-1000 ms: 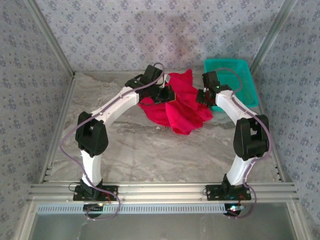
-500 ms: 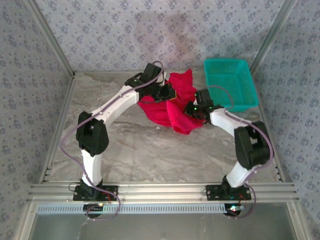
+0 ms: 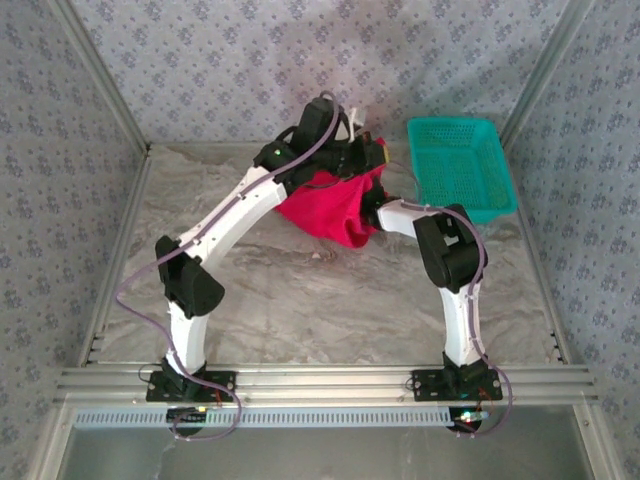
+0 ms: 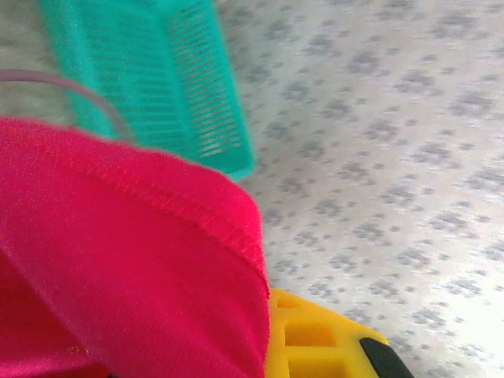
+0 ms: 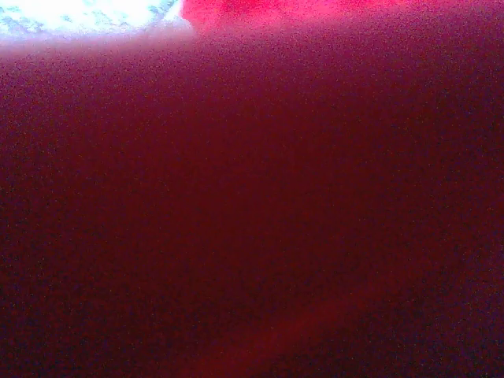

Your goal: Fold the inside-out t-shirt

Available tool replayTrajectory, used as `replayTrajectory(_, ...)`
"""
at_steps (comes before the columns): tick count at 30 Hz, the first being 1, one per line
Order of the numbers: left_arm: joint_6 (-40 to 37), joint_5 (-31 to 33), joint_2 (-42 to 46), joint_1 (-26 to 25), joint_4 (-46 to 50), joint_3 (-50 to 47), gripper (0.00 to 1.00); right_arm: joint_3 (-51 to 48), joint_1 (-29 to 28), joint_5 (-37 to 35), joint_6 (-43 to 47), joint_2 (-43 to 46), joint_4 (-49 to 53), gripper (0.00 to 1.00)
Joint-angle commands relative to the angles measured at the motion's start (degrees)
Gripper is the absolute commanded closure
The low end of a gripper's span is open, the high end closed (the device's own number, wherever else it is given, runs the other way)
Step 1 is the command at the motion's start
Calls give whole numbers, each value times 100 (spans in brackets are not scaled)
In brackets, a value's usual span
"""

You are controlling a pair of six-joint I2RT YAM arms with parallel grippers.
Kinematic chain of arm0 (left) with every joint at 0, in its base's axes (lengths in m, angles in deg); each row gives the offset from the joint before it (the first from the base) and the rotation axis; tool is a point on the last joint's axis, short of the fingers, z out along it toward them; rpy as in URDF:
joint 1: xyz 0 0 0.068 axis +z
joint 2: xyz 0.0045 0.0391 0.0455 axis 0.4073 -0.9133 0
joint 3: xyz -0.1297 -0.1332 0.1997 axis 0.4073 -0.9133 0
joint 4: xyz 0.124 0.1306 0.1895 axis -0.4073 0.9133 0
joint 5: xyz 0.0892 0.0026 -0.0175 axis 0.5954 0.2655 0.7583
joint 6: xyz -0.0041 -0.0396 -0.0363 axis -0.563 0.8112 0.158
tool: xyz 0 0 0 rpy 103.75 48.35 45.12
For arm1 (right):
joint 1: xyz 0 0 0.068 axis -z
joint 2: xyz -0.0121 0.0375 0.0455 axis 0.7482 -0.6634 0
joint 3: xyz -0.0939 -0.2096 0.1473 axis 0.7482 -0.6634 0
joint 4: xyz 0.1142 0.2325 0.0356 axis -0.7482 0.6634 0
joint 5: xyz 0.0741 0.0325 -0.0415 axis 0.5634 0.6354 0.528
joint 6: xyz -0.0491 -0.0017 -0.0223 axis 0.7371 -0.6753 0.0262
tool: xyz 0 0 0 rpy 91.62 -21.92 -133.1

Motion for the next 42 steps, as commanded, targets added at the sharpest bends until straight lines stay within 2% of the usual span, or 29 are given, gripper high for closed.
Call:
replayTrajectory(1, 138, -131, -151, -224, -135, 784, 100, 425, -106, -426, -468, -384, 100, 17)
replayTrajectory(4, 102, -164, -340, -288, 136, 1317, 100, 767, -260, -633, -650, -647, 225, 10)
replayTrajectory(7, 61, -246, -395, -299, 332, 1546, 100, 1331, -432, -1008, -766, -936, 1066, 8)
replayTrajectory(10, -108, -197, -265, -293, 546, 1513, 100, 1937, -542, -1450, -1051, -1283, 2266, 8)
replayTrajectory(14, -292, -119, 50, -143, 722, 1158, 100, 2237, -541, -1416, -1240, -1574, 2847, 16)
replayTrajectory(15, -308, -113, 156, -60, 716, 978, 100, 2257, -521, -1365, -1222, -1594, 2921, 20)
replayTrajectory(16, -306, -122, 291, 56, 648, 686, 100, 2263, -503, -1271, -1165, -1587, 2991, 29)
replayTrajectory(20, -127, -287, 1030, 737, -94, -922, 100, 2041, -376, -896, -536, -1208, 3261, 80)
replayTrajectory(23, -65, -359, 1448, 1438, -503, -2047, 100, 1496, -244, -578, 54, -528, 3195, 99)
replayTrajectory(27, -210, -382, 1607, 2273, -649, -2933, 100, 912, -111, -166, 857, 523, 3423, 100)
replayTrajectory(32, -525, -281, 1348, 3126, -570, -3572, 100, 583, -77, 300, 1584, 1824, 3973, 100)
replayTrajectory(38, -902, -135, 921, 3799, -355, -4093, 100, 705, 41, 1112, 1669, 3042, 4118, 100)
replayTrajectory(42, -763, -388, 879, 3949, -783, -4637, 100, 919, 43, 1092, 1767, 3322, 4249, 100)
